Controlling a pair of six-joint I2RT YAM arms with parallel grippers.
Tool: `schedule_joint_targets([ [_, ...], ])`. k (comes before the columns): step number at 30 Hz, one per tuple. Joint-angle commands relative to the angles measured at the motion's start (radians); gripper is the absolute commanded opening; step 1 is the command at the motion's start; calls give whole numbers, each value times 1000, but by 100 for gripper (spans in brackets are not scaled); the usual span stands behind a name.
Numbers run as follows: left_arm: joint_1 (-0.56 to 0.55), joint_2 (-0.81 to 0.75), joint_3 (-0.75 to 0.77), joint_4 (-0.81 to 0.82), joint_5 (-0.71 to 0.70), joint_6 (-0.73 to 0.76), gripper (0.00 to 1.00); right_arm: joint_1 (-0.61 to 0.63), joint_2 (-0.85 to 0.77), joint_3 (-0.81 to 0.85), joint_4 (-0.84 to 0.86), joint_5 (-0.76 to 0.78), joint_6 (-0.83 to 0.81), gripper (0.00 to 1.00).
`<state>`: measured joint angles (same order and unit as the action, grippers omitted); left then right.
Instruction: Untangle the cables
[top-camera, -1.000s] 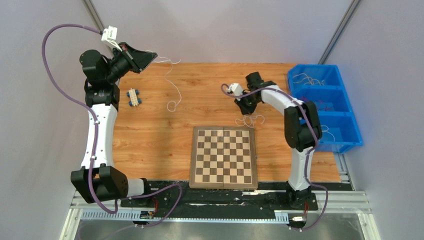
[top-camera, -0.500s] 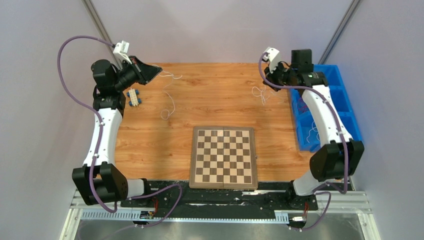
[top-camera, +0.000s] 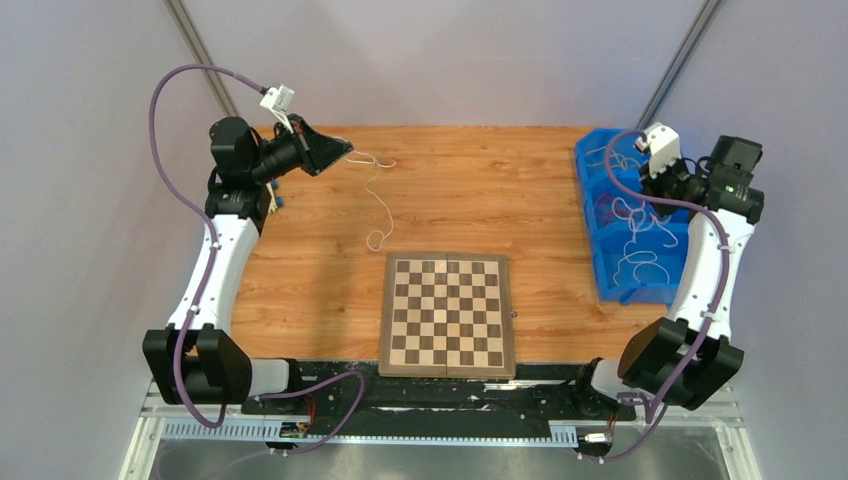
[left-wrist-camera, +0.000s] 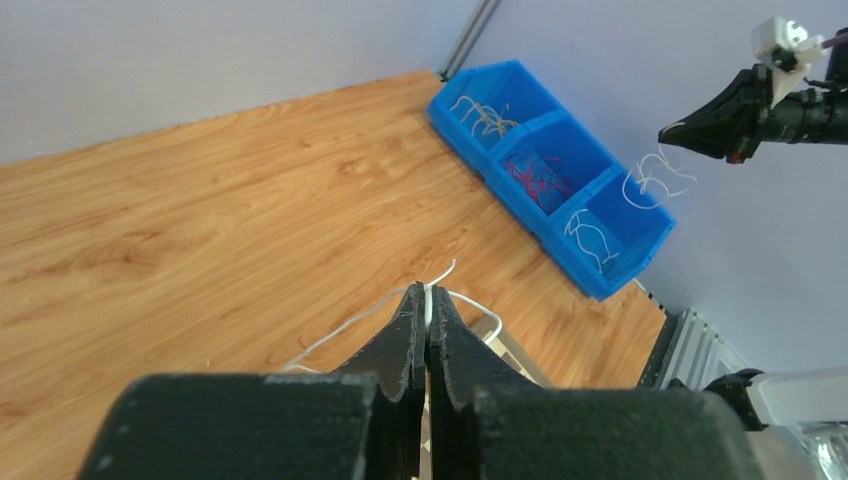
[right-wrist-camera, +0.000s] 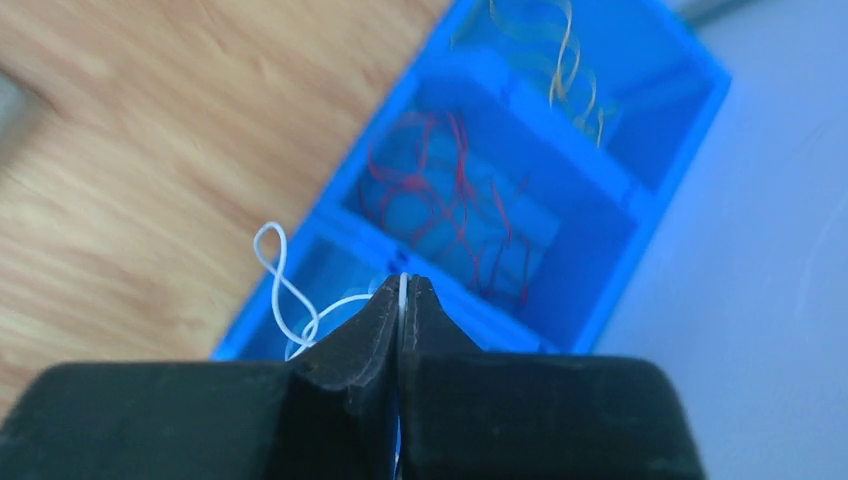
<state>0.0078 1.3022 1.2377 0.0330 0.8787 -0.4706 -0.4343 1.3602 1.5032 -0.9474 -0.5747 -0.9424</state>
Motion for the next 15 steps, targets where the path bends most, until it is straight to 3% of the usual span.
schedule_joint_targets([
  [1,-31,11,38,7,24,45,0,-87,48,-111,-60,68,-271,16],
  [3,-48,14,44,-6,43,61,0,-86,81,-98,-70,65,-239,57],
  [5,-74,19,60,-39,68,93,0,-72,85,-35,-83,-49,-148,74],
  [7,-110,22,79,-81,94,122,0,-9,67,27,-81,-153,-53,81],
  [10,-159,30,105,-75,167,103,0,170,31,75,-34,-246,83,83],
  [15,-192,43,139,108,238,-68,0,491,-60,-53,387,-311,445,92],
])
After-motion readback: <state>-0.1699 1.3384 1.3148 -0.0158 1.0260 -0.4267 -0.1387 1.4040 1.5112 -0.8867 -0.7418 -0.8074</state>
